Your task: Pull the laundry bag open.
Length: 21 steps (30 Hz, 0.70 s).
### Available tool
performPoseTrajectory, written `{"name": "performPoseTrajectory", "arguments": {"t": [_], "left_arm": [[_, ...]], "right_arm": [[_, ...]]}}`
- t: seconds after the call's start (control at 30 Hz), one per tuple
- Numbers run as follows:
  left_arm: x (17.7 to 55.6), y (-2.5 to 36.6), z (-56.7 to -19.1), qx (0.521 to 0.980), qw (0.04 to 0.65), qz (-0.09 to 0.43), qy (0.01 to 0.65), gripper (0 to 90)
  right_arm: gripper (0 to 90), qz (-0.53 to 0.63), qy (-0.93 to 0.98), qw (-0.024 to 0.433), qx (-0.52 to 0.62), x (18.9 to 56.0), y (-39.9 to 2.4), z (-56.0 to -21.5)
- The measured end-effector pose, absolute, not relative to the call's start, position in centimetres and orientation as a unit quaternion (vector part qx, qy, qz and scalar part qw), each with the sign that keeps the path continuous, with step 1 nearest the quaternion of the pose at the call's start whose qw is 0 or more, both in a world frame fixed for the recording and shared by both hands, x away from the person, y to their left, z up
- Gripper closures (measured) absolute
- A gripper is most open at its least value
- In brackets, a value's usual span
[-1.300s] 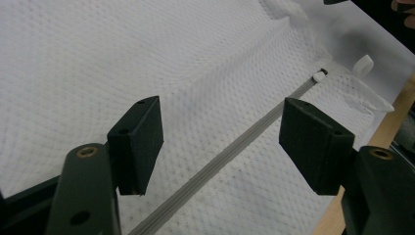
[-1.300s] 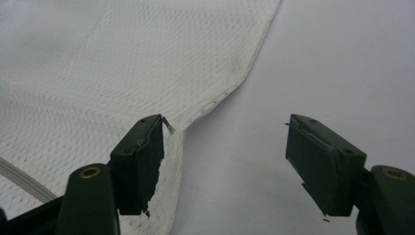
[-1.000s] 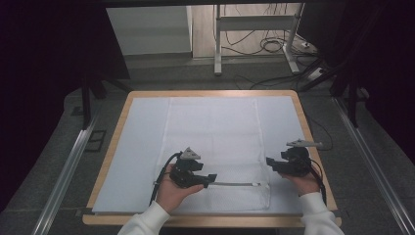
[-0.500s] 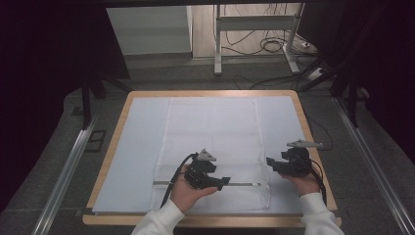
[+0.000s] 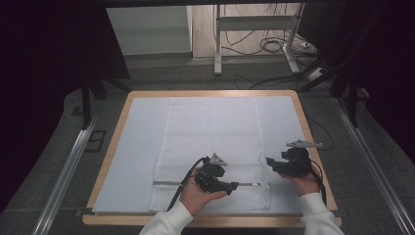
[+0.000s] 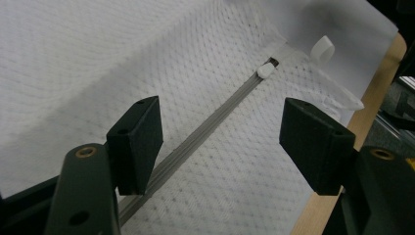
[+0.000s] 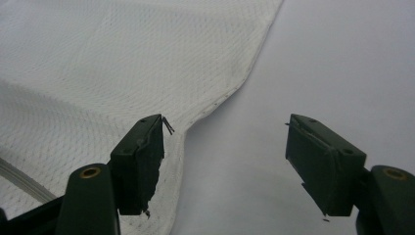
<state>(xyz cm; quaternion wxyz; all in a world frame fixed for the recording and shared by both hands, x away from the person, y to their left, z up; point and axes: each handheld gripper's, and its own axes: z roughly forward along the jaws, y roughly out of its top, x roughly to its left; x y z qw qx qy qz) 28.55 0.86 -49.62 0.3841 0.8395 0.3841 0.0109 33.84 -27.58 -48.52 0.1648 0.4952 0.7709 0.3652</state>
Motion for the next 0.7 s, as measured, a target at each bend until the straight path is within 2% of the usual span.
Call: {"name": "performPoseTrajectory", "arguments": {"t": [0.7], "left_arm": [[29.6,-2.5,-50.3,0.843,0.376,-0.031,0.383,36.0]], "right_arm": [[30.1,0.364,0.771,0.168,0.495,33.8,-27.4,-48.6]]}}
